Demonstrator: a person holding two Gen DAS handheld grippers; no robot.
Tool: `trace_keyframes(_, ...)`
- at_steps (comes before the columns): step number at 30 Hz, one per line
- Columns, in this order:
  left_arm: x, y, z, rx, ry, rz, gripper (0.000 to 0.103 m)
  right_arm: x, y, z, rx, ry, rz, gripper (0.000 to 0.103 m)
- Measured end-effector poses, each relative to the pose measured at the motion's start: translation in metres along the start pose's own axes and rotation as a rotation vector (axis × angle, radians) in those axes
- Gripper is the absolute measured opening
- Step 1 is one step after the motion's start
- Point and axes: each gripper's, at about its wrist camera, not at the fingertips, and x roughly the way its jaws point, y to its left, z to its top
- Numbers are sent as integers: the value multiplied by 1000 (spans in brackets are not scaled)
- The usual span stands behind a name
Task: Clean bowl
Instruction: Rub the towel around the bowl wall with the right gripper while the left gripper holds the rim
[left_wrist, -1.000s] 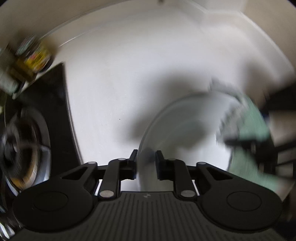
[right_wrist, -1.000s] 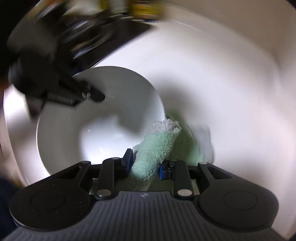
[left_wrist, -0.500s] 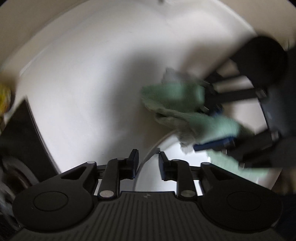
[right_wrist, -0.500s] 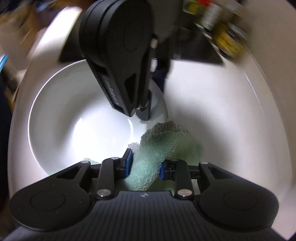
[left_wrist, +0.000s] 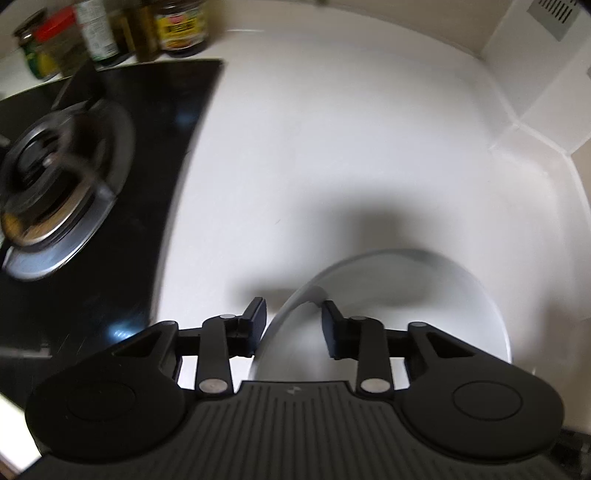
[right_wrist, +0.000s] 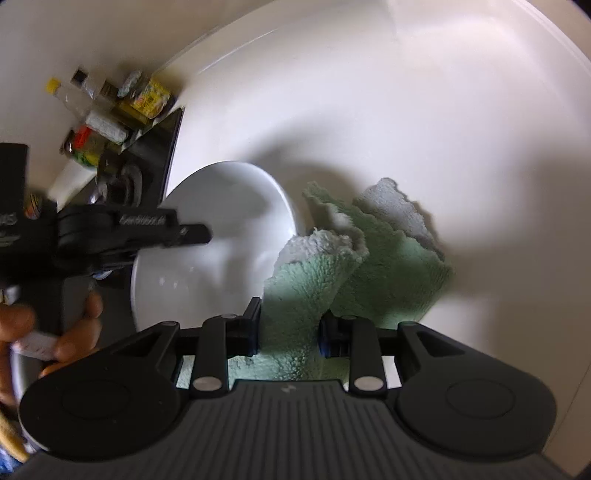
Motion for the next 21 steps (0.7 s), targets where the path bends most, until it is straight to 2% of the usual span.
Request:
trace_keyframes(3,1,-4,5,152,49,-40,16,11,20,15,-310,34,-54,22)
trace_keyframes(6,-9,-10,6,286,55,-61,15,28,48,36,-782,93,-130,22)
trace_keyframes(7,-14,-11,8,343,55,-65,15,32,54,41,-851,109,-129,22)
trace_keyframes(8,-15,-16,12,408,61,-65,15,37,61,46,-995,139,-118,22)
trace_keyframes(11,-22,-42,16,576,79,-71,15,51,78,58,-1300,176,-72,23)
trace_keyframes(14,-16,-62,25,708,136,-45,16,60,91,62,-1505,214,-27,24)
trace_keyframes(15,-14,-69,28,754,154,-33,16,62,94,64,-1550,221,-21,24)
trace_keyframes(17,-11,-76,32,777,180,-26,17,61,93,63,-1574,223,-5,25)
trace_keyframes(18,-10,-78,35,762,184,-31,18,59,90,62,-1570,217,0,25)
trace_keyframes(20,-9,-73,40,656,172,-61,25,54,85,60,-1527,190,-6,25)
trace_keyframes(21,-9,-64,44,547,155,-93,30,51,81,59,-1489,176,-16,25)
